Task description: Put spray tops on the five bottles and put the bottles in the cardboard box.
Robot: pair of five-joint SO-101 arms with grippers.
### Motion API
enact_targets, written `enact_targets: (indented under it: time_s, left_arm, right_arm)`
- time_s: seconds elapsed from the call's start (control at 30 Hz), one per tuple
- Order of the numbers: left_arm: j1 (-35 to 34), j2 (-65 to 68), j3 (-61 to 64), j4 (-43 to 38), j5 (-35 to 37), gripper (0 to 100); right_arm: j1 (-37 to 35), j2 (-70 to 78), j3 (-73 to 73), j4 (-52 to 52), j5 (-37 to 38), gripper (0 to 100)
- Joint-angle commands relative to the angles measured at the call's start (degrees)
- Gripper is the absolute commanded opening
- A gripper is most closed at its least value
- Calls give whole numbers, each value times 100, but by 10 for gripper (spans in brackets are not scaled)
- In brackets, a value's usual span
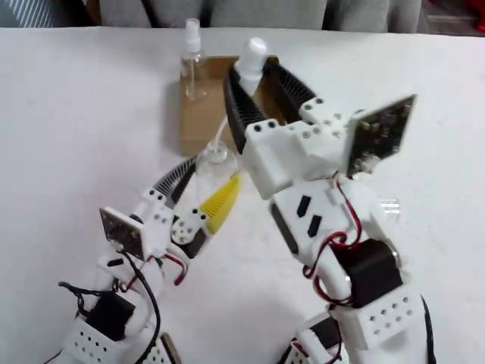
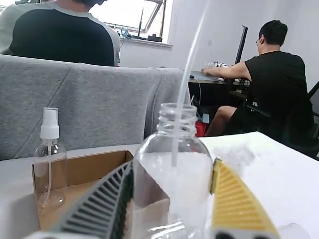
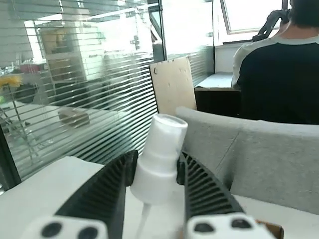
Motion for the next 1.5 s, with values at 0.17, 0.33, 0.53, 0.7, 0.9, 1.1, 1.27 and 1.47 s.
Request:
enact_targets:
  time_s: [0.17, 0.33, 0.53, 0.7, 0.9, 1.1, 1.27, 1.47]
  left_arm:
    - [4, -101, -97, 0, -53, 21]
    - [4, -101, -97, 0, -53, 21]
    - [4, -101, -97, 0, -53, 21]
    - [4, -101, -97, -35, -53, 21]
    - [4, -84, -97, -35, -53, 21]
    - [-347, -75, -193, -44, -53, 21]
    - [-866, -66, -211, -466, -53, 21]
    - [-1358, 1200, -774, -1354, -457, 21]
  right_arm:
    - [-954, -75, 457, 585, -18, 19]
    - [-1015, -75, 457, 980, -18, 70]
    - [-998, -189, 422, 1437, -18, 265]
    - [-760, -673, 396, 1042, -9, 338]
    - [145, -989, 290, 1007, -62, 236]
    - [1481, -1007, 1064, 1112, -62, 25]
    - [2097, -1007, 2602, 1068, -44, 92]
    - [2246, -971, 4097, 980, -26, 87]
